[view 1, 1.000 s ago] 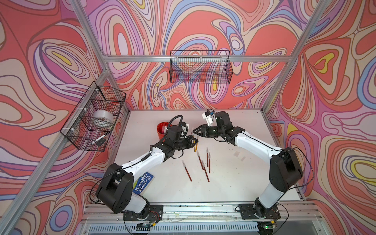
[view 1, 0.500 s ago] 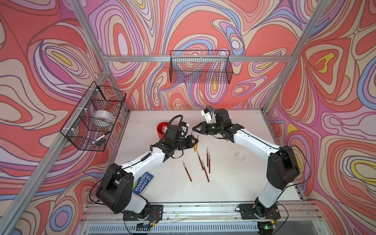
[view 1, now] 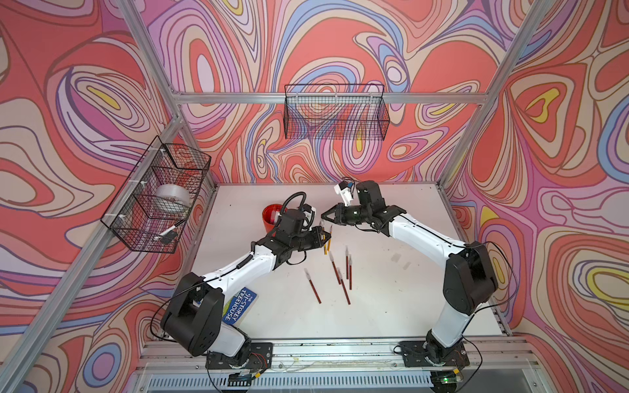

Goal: Remove protective caps from carving knives
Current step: Remove the protective sleeve from the carving knife, then place the protective sleeve at the center of the board.

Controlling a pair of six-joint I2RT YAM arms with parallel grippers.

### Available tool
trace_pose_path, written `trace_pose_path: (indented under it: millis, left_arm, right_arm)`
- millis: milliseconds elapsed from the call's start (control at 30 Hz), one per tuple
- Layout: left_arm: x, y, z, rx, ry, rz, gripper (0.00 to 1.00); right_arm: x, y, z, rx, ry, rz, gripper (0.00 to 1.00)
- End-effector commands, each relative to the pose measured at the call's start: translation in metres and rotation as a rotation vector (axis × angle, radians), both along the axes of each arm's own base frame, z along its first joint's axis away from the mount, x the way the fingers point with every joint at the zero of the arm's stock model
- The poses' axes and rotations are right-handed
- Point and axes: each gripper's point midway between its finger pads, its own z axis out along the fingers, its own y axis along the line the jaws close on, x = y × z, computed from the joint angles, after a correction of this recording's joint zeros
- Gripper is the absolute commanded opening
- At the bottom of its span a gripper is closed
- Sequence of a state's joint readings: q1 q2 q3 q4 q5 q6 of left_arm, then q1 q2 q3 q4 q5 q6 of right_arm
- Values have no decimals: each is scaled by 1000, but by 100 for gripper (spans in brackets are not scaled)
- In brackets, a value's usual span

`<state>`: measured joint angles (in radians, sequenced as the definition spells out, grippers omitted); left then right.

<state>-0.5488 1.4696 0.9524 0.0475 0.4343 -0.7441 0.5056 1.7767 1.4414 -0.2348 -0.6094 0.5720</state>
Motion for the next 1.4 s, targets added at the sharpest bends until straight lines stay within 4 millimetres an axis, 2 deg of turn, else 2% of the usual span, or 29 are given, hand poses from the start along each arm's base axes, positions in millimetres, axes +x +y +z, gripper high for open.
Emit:
trace_pose_path:
  millis: [0,267,400,500,600,700,867,967,1033,1167,1367]
  left_arm:
    - [0,-4,5,-8,-6,-18,0]
    - [-2,-5,-6,-16,24,-17,0]
    - [-4,-3,-8,-7,27,-15,0]
    - [-4,0,-10,14,25,-6,0]
    - [-3,4,-15,44,29,4,0]
    - [-1,5,-17,69,28,7,0]
    - [7,5,-19,110,23,10,0]
    - [10,2,-19,118,23,-2,0]
    - [11,0,-20,123,28,-8,0]
    - [13,-1,-24,125,36,-11,0]
    - [13,5,-29,159,43,1,0]
  right_arm:
    - [18,-6,16,-35,-80,-46,0]
    - [49,-10,39,-65,-135,-107,0]
    - [65,-25,45,-113,-166,-177,0]
    - [71,-55,43,-206,-178,-281,0]
    - [68,-99,33,-326,-171,-406,0]
    - [53,-143,8,-444,-127,-510,0]
    - [6,-213,-65,-604,53,-598,0]
    - [-18,-248,-94,-598,158,-648,0]
    - [-31,-264,-106,-604,198,-684,0]
    - [-47,-290,-131,-721,259,-730,0]
    - [-58,-304,-162,-788,338,-741,0]
